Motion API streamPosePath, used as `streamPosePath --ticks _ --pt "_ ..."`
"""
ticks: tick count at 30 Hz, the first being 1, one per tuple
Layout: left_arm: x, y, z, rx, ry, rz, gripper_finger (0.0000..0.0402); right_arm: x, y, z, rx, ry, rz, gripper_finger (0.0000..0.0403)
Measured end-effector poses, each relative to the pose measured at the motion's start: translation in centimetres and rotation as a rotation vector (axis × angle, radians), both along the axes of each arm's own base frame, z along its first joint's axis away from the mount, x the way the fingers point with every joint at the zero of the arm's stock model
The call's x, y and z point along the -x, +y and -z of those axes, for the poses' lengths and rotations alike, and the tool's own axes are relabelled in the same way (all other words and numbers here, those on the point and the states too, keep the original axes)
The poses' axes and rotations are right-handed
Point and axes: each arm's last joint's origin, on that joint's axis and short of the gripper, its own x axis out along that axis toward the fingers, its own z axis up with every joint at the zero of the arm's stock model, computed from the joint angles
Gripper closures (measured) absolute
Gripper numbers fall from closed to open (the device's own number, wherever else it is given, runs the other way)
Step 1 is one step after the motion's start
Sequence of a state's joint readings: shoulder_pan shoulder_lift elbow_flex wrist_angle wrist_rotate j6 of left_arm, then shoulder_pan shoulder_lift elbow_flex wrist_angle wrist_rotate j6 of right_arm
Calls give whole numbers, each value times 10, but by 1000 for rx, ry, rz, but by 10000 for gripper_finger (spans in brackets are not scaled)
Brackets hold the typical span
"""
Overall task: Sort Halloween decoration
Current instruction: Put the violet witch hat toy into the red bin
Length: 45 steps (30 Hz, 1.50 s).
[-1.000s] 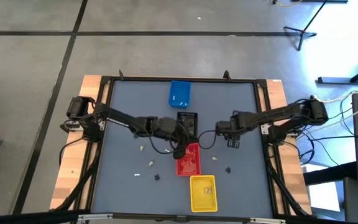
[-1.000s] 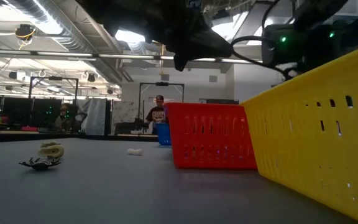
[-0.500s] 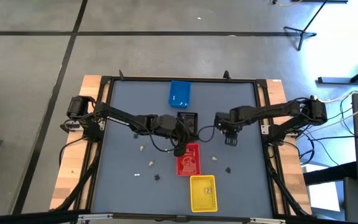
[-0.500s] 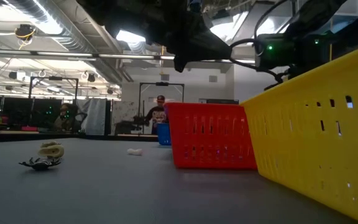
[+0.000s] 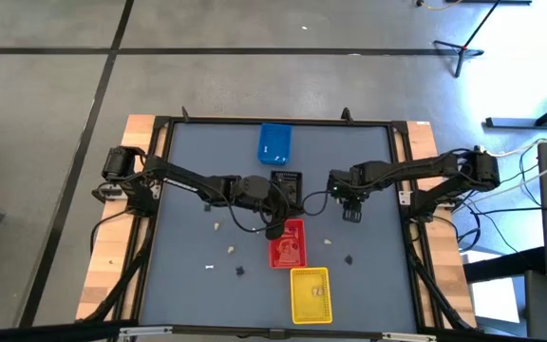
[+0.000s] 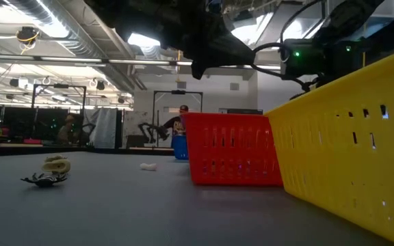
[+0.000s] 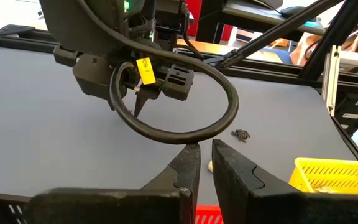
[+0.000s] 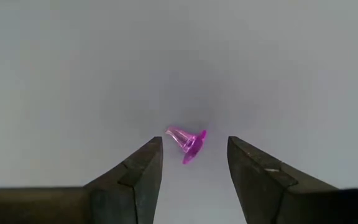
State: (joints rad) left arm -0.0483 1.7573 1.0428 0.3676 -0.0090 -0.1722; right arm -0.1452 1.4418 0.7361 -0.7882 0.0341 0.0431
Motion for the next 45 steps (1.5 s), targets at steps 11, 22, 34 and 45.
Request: streamPosePath --ticks 11,22,34,45 --pt "0 0 0 0 1 -1 365 8 1 16 9 -12 -6 224" --pt "0 0 0 0 1 -1 365 8 2 17 -7 -17 -8 297" --pt "0 0 0 0 1 -1 365 8 2 17 -7 -21 -6 362" --pt "0 0 0 0 1 -1 365 8 2 17 -6 -20 -5 363"
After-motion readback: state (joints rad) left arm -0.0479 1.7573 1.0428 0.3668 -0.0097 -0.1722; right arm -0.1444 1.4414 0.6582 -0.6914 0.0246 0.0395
